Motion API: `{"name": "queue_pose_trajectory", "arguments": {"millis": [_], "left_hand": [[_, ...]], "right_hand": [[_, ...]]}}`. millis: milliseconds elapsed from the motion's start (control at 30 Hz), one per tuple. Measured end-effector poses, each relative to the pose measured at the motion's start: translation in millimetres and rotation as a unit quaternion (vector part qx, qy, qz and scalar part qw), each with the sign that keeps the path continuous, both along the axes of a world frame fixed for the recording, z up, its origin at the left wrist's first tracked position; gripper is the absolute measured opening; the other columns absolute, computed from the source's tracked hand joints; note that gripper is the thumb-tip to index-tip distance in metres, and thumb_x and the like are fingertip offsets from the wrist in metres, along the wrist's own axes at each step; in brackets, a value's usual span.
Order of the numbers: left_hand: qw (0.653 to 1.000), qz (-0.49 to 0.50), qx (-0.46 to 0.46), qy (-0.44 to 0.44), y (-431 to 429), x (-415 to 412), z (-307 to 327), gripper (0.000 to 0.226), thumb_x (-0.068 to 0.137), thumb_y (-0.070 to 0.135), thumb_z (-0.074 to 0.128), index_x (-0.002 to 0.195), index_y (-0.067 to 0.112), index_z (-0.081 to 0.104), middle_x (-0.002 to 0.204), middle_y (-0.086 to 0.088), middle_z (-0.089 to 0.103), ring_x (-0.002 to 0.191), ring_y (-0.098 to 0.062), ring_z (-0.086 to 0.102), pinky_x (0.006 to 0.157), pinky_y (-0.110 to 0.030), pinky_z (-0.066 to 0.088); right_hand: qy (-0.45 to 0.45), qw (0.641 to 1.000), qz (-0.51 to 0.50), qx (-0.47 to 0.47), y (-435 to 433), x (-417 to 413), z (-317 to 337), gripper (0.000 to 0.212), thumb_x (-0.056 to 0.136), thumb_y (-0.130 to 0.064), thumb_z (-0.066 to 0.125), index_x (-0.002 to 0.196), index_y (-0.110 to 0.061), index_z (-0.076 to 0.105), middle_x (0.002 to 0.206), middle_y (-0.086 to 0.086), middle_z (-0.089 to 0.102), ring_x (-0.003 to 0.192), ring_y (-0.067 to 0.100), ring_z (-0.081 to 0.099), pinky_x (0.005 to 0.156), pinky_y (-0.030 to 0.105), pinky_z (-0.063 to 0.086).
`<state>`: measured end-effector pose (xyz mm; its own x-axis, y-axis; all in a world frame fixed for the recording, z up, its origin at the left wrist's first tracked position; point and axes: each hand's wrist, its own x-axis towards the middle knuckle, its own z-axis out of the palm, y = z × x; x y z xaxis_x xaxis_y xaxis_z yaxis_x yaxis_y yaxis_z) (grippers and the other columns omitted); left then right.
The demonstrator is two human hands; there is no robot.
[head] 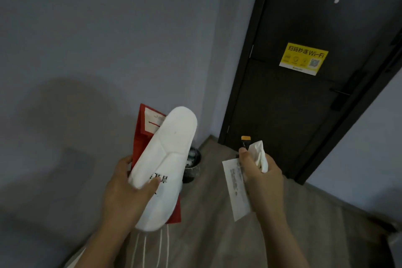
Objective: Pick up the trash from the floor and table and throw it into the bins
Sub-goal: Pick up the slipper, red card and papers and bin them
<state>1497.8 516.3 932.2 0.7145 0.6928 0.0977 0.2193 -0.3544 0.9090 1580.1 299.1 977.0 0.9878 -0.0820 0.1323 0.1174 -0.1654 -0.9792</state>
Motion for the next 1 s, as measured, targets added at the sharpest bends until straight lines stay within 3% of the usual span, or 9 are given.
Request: {"name": "queue_pose_trajectory", "arguments": {"millis": [333, 533, 733, 867, 1000], "left_hand": [[0.999, -0.020, 0.008, 0.035, 64.4, 157.0, -10.6, 0.068, 0.072, 0.027, 0.081, 0.129, 0.022, 0.044, 0.105, 0.009, 0.050, 0.090, -0.016, 0.051, 0.072, -0.031, 0.042], [0.996, 0.001, 0.002, 0.084, 93.7, 231.7, -41.0, 0.068, 0.072, 0.026, 0.081, 0.129, 0.021, 0.044, 0.108, 0.008, 0.051, 0.094, -0.018, 0.053, 0.075, -0.033, 0.045], [0.983, 0.033, -0.011, 0.183, 117.7, 322.3, -81.9, 0.067, 0.074, 0.031, 0.078, 0.130, 0.024, 0.042, 0.102, 0.009, 0.050, 0.091, -0.016, 0.050, 0.077, -0.033, 0.045], [0.958, 0.052, -0.029, 0.281, 128.0, 373.6, -118.2, 0.070, 0.073, 0.039, 0.077, 0.131, 0.025, 0.041, 0.106, 0.002, 0.057, 0.095, -0.025, 0.057, 0.082, -0.039, 0.049], [0.943, 0.042, -0.052, 0.327, 143.2, 402.9, -169.5, 0.070, 0.073, 0.037, 0.078, 0.131, 0.020, 0.043, 0.102, -0.003, 0.061, 0.088, -0.024, 0.059, 0.073, -0.034, 0.047]], "right_hand": [[0.033, 0.999, 0.023, -0.030, 61.2, 151.9, -12.6, 0.016, 0.087, -0.035, 0.064, 0.088, -0.019, 0.064, 0.074, 0.003, 0.066, 0.062, 0.011, 0.063, 0.055, 0.022, 0.048], [0.088, 0.993, 0.062, -0.054, 99.1, 261.0, -52.1, 0.017, 0.082, -0.042, 0.067, 0.081, -0.026, 0.065, 0.074, 0.004, 0.068, 0.072, 0.022, 0.067, 0.070, 0.044, 0.055], [0.102, 0.983, 0.118, -0.097, 134.5, 380.3, -100.0, 0.022, 0.086, -0.038, 0.065, 0.073, -0.021, 0.059, 0.065, -0.002, 0.059, 0.061, 0.013, 0.058, 0.055, 0.023, 0.044], [0.173, 0.961, 0.160, -0.144, 145.2, 445.1, -151.7, 0.025, 0.083, -0.047, 0.064, 0.080, -0.022, 0.063, 0.071, 0.001, 0.064, 0.067, 0.017, 0.062, 0.063, 0.035, 0.052], [0.224, 0.938, 0.186, -0.186, 164.3, 489.5, -202.8, 0.029, 0.081, -0.046, 0.066, 0.072, -0.019, 0.058, 0.064, -0.001, 0.059, 0.058, 0.014, 0.056, 0.056, 0.028, 0.043]]}}
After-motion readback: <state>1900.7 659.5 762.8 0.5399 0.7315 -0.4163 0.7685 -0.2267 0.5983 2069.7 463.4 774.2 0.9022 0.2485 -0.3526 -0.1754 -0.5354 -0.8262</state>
